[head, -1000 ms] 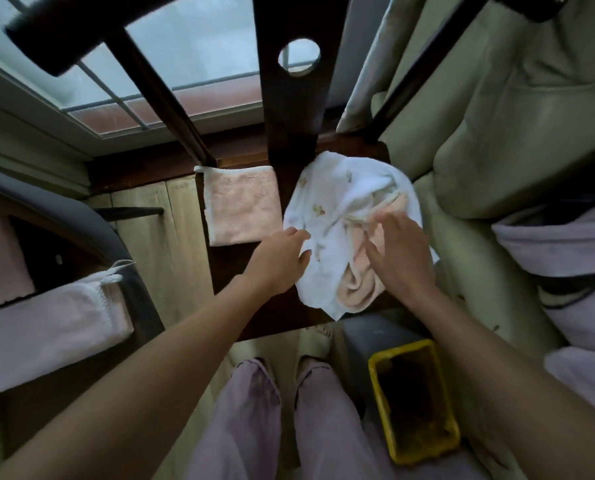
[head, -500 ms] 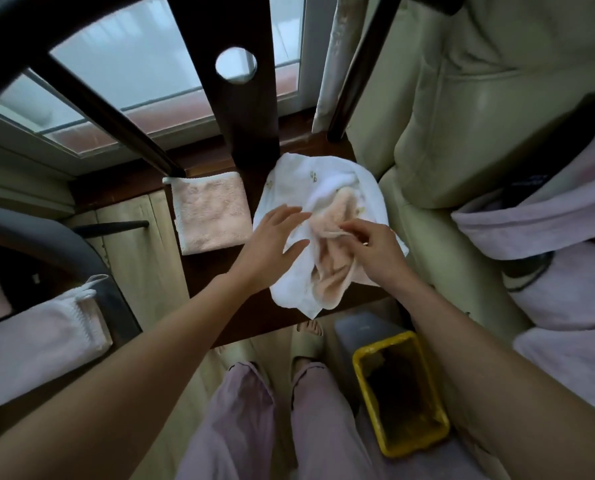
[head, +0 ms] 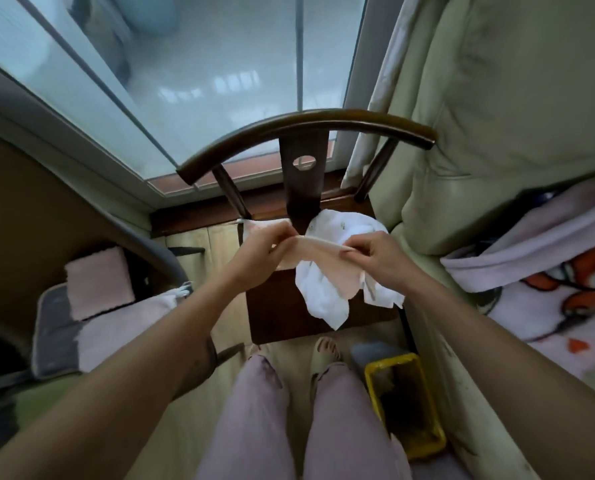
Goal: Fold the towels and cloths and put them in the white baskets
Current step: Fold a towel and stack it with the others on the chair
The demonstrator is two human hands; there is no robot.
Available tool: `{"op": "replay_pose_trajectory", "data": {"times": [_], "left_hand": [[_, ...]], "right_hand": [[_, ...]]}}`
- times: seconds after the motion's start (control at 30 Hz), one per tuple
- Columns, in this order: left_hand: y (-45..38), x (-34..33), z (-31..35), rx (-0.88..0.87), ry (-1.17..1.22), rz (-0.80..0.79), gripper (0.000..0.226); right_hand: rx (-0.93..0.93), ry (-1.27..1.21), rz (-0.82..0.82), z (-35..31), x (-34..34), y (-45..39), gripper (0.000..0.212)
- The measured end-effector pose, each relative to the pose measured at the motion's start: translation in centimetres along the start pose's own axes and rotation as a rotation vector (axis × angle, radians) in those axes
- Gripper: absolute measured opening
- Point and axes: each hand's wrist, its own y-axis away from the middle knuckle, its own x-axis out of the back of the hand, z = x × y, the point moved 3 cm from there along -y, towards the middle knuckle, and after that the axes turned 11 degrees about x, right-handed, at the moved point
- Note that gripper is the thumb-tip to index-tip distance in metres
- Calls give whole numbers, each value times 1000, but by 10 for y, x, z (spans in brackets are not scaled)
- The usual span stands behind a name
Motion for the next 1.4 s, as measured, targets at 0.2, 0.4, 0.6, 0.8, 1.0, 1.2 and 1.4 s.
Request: {"op": "replay_pose_trajectory", "data": {"times": [0.2, 0.4, 0.6, 0.8, 1.0, 1.2, 1.4], "left_hand": [[25, 24, -22, 156, -2, 33, 13], [45, 31, -46, 264, -61, -39, 9], [28, 52, -39, 272, -66, 278, 18], [20, 69, -18, 178, -88, 346, 15], [37, 44, -31, 204, -188, 148, 14], [61, -28, -73, 288, -364, -162, 15], [73, -92, -116, 336, -375, -286, 20]], "right_hand": [[-105, 344, -180, -18, -1, 3, 40], [-136, 561, -176, -21, -12, 14, 26], [-221, 565, 72, -16, -7, -4, 44], [-131, 401, 304, -28, 11, -5, 43], [-103, 655, 203, -20, -3, 24, 45], [-196, 666, -137, 32, -49, 56, 54], [-317, 576, -290, 89, -88, 76, 46]]}}
